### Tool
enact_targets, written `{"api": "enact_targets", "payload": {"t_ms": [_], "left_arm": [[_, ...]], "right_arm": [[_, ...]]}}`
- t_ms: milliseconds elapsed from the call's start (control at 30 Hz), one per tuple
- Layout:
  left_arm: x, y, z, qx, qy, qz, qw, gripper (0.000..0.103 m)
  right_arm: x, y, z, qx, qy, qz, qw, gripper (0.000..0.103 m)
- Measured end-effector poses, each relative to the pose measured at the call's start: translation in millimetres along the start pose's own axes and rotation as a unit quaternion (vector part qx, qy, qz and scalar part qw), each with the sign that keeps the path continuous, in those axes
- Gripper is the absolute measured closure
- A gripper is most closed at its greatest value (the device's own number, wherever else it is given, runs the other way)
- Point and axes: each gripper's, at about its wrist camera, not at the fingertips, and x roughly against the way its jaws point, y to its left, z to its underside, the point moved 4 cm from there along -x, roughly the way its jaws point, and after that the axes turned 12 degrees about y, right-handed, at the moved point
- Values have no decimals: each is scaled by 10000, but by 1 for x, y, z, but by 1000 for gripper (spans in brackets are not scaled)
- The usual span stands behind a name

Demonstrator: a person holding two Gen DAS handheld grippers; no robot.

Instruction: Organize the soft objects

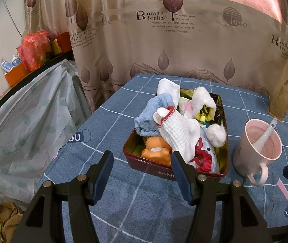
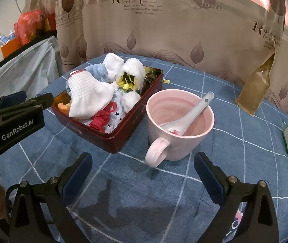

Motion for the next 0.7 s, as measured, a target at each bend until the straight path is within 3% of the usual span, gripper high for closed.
{"api": "enact_targets", "payload": {"t_ms": [700], "left_arm": [[0,0,0,-5,7,12,10000,42]], "right_arm": [[1,1,0,35,4,1,10000,4]]}}
